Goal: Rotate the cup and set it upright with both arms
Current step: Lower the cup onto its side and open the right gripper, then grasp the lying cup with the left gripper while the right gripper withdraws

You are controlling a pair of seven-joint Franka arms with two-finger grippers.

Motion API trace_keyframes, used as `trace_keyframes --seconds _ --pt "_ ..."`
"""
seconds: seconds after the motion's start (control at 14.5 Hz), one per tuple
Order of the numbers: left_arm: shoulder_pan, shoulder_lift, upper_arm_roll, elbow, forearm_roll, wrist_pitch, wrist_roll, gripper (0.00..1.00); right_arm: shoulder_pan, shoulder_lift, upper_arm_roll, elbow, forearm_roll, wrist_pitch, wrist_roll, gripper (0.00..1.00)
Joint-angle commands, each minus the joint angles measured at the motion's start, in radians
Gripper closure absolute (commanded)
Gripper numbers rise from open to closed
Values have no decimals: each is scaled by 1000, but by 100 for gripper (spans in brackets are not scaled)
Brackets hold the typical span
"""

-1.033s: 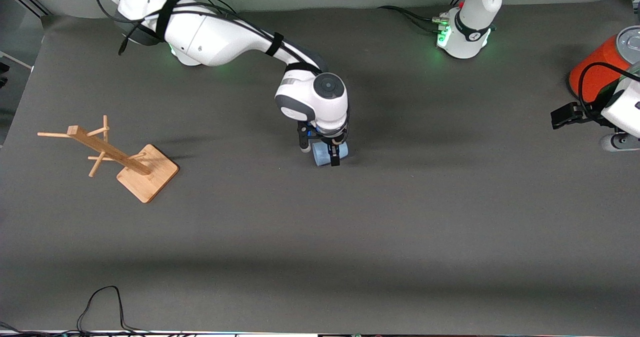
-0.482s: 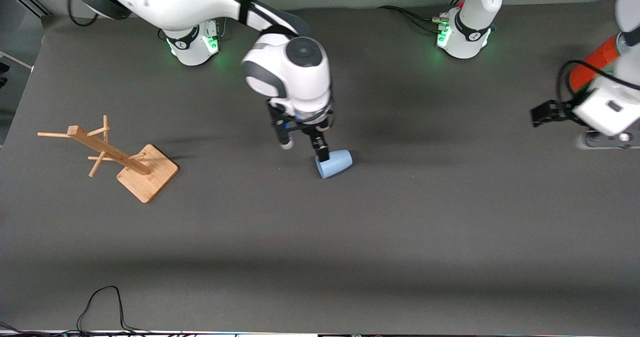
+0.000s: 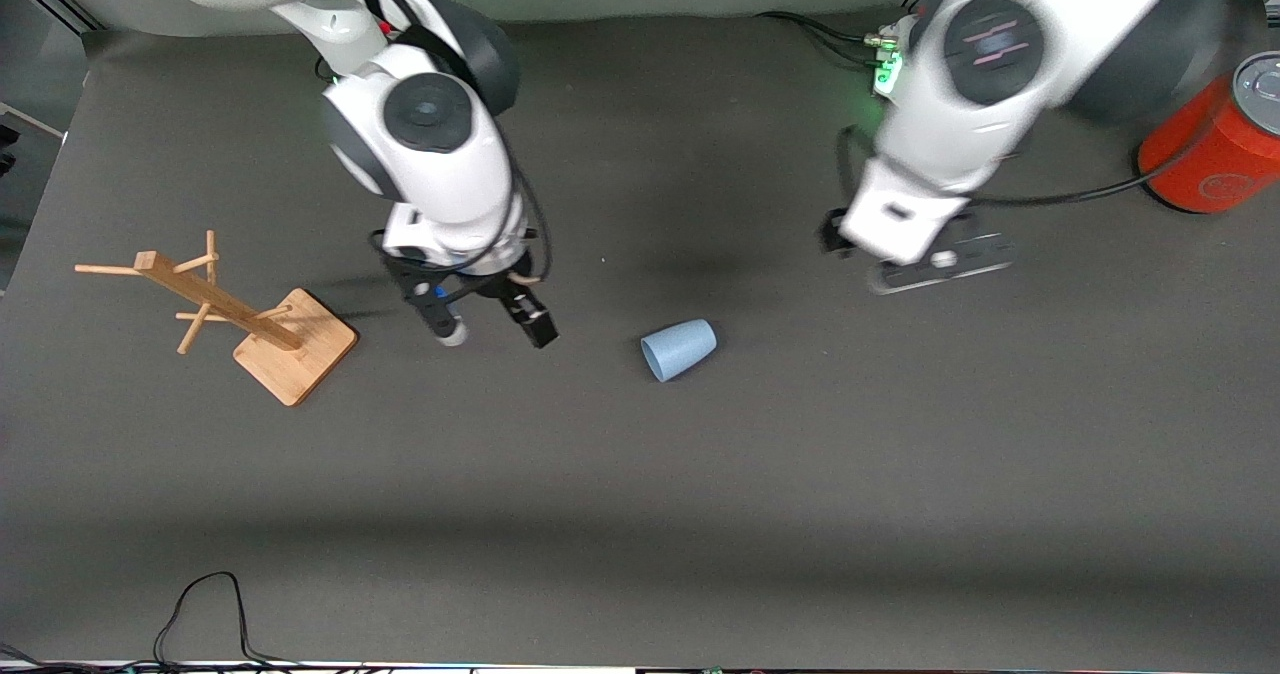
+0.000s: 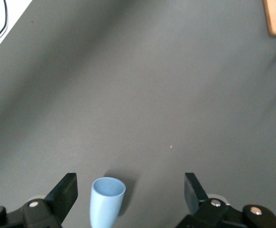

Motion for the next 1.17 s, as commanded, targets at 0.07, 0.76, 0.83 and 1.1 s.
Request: trace_keyframes --seconds 0.07,0.76,0.83,1.1 --pt "-156 361 -3 341 119 -18 -244 0 1 -173 -161 -78 171 -4 -311 0" --pt "-245 749 66 548 220 362 -470 0 12 -500 -593 -324 436 -3 -1249 0" --pt "-261 775 93 555 220 373 -470 0 13 -527 -620 -354 439 -3 -1307 0" --pt "-287 823 112 546 247 359 -445 1 13 -600 -682 -447 439 -1 -1431 0"
